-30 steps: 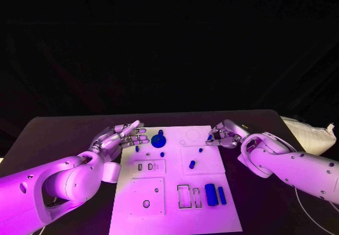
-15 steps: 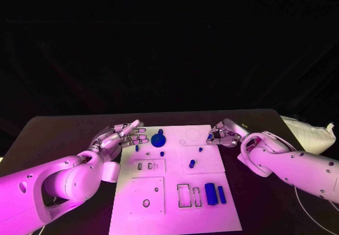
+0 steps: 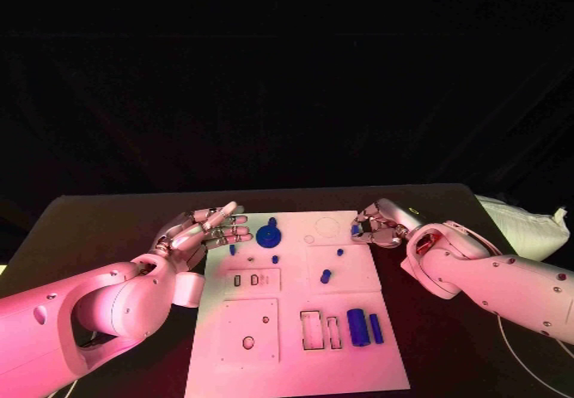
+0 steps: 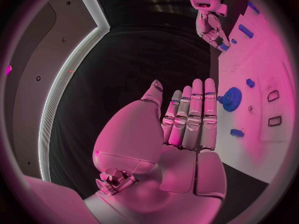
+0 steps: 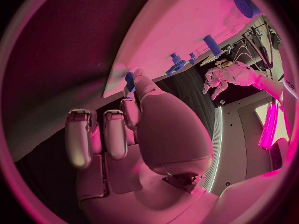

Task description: Assemble the parts on the task board

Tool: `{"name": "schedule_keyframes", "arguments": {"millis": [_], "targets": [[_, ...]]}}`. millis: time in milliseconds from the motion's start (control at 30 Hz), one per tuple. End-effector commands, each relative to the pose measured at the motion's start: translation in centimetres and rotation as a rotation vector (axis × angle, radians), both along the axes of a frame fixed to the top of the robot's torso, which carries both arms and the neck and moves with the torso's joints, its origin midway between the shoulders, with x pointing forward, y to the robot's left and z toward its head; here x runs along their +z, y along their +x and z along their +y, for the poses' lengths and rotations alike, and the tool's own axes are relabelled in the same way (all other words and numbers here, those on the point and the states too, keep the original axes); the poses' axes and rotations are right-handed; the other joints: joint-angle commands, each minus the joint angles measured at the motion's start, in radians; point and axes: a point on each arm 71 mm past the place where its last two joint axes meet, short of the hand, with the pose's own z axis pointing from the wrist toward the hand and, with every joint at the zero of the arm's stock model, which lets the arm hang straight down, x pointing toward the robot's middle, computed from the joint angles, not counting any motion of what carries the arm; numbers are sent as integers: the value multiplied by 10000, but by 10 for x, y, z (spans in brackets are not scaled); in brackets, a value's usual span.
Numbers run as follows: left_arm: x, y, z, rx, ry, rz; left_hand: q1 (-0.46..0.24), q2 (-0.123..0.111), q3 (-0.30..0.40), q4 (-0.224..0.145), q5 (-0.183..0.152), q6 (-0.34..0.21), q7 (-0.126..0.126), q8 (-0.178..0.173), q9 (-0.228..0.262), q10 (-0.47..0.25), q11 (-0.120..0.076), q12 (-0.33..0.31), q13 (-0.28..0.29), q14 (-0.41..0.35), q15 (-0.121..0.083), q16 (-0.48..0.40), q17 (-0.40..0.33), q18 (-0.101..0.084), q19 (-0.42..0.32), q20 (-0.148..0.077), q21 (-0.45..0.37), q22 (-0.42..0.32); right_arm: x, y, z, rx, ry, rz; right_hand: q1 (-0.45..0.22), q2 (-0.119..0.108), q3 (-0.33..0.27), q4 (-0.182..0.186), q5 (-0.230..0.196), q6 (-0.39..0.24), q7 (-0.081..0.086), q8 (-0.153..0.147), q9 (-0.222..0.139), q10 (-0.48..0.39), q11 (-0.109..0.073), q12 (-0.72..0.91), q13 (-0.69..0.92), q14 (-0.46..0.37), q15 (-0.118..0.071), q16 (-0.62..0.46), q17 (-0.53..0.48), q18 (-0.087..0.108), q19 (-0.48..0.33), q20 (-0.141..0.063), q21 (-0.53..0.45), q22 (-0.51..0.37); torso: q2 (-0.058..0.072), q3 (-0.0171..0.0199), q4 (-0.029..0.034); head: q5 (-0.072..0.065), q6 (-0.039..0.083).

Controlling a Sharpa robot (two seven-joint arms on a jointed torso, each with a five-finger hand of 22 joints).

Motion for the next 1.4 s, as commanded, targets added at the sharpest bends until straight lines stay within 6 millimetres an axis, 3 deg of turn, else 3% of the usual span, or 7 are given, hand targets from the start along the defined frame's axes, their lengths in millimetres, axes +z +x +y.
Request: {"name": "schedule_keyframes", "arguments": {"millis": [33, 467, 667, 867, 933, 1033, 1400], "targets": [[1, 0, -2, -155, -132, -68, 81, 8, 4, -80, 11, 15, 8, -35, 2, 38, 18, -61, -12, 34, 10, -61, 15, 33, 46, 12, -60, -14, 4, -2, 7, 221, 144, -338, 553, 672, 104, -21, 143, -63, 38, -6, 80, 111, -134, -56, -778, 728, 14, 23, 860, -115, -6, -42, 25, 795, -12, -1, 0, 28, -2], [0, 2, -1, -90, -99, -63, 138, 43, 45, -145, 12, 16, 7, -51, 2, 39, 16, -82, -14, 40, 8, -85, 36, 33, 51, 8, -62, -21, 28, -21, 71, 1123, 581, 157, -16, 370, 507, -47, 449, -271, 149, -206, 40, -129, -44, -620, -1163, 702, 92, -58, 755, -86, -96, 33, -33, 682, -13, -32, 21, 123, -3], [0, 3, 0, -55, -84, -65, 159, 57, 62, -168, 12, 18, 6, -56, 2, 42, 15, -87, -14, 43, 7, -93, 43, 33, 53, 7, -62, -23, 34, -34, 115, 1747, 333, 360, -121, 353, 624, -43, 519, -270, 155, -234, 38, -150, -35, -713, -1229, 698, 100, -72, 738, -83, -107, 44, -42, 670, 1, -29, 58, 304, -115], [-1, 5, 3, 83, -41, -104, 184, 68, 80, -196, 12, 24, 2, -59, 3, 48, 12, -92, -14, 47, 5, -101, 51, 33, 55, 5, -62, -25, 32, -47, 150, 2392, -119, 591, -288, 272, 738, -29, 591, -279, 160, -279, 33, -174, -32, -845, -1325, 695, 103, -89, 718, -78, -120, 53, -53, 653, -35, -102, 115, 420, -204], [-1, 6, 4, 87, -34, -139, 202, 77, 96, -220, 11, 37, -11, -58, 5, 60, 5, -94, -13, 51, 2, -108, 59, 33, 58, 3, -62, -27, 28, -50, 160, 2552, -272, 703, -305, 250, 762, -37, 594, -296, 167, -297, 28, -201, -29, -913, -1374, 693, 105, -99, 705, -74, -130, 54, -60, 639, -21, -77, 104, 472, -245], [-1, 5, 4, 87, -21, -171, 213, 80, 103, -232, 11, 43, -18, -58, 6, 65, 1, -95, -12, 53, 0, -112, 63, 33, 59, 1, -62, -28, 21, -53, 170, 2672, -423, 841, -322, 241, 777, -36, 594, -300, 172, -305, 26, -212, -25, -941, -1394, 689, 108, -110, 687, -71, -142, 55, -67, 623, -13, -71, 117, 467, -262], [0, 5, 3, 84, -11, -197, 217, 82, 108, -240, 11, 47, -20, -58, 6, 69, -2, -96, -12, 54, -1, -115, 66, 33, 60, 1, -62, -29, 7, -59, 193, 2879, -667, 1118, -468, 182, 846, -2, 591, -284, 178, -329, 26, -223, -16, -1008, -1439, 684, 117, -130, 663, -64, -161, 63, -83, 595, -21, -70, 128, 536, -253]]}}
